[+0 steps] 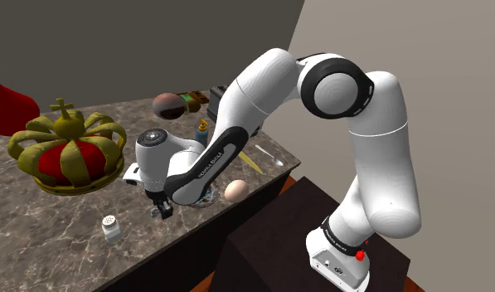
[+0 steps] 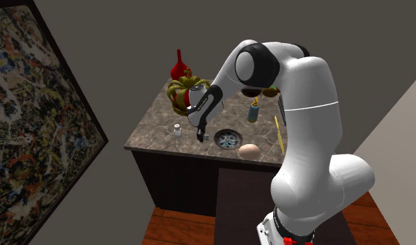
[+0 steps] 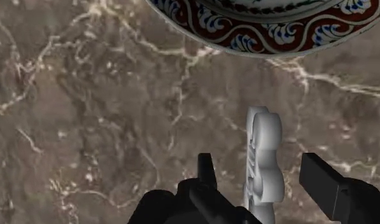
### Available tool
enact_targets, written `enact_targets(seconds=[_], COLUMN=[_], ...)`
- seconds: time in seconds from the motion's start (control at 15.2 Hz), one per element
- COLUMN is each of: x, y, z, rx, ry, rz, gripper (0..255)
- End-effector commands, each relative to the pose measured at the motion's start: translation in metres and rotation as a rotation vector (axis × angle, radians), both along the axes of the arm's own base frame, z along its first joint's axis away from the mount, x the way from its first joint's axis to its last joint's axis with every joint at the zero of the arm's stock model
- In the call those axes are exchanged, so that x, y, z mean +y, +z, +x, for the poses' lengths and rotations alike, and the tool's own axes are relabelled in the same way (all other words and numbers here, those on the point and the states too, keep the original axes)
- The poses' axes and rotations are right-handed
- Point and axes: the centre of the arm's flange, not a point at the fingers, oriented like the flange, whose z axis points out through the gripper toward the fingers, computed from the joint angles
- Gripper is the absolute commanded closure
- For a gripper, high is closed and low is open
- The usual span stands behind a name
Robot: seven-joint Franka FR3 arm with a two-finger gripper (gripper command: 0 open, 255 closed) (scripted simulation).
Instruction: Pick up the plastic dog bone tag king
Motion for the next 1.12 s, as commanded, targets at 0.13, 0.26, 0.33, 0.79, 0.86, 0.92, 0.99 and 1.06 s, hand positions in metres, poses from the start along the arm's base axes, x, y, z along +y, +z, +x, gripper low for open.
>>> enact_targets(seconds=[0.13, 0.26, 0.33, 0.79, 0.86, 0.92, 0.99, 1.06], x=[0.0, 0.0, 0.0, 0.0, 0.0, 0.0, 0.0, 0.0], y=[-0.001, 0.0, 0.0, 0.02, 0.026, 0.031, 0.036, 0.041], z=[0.0, 0.0, 0.0, 0.0, 0.0, 0.0, 0.0, 0.0], rx=[0.0, 0.0, 0.0, 0.0, 0.0, 0.0, 0.0, 0.0], ry=[0.0, 0.0, 0.0, 0.0, 0.0, 0.0, 0.0, 0.0], rz=[0.0, 0.0, 0.0, 0.0, 0.0, 0.0, 0.0, 0.0], gripper=[255, 255, 255, 255, 255, 255, 255, 255])
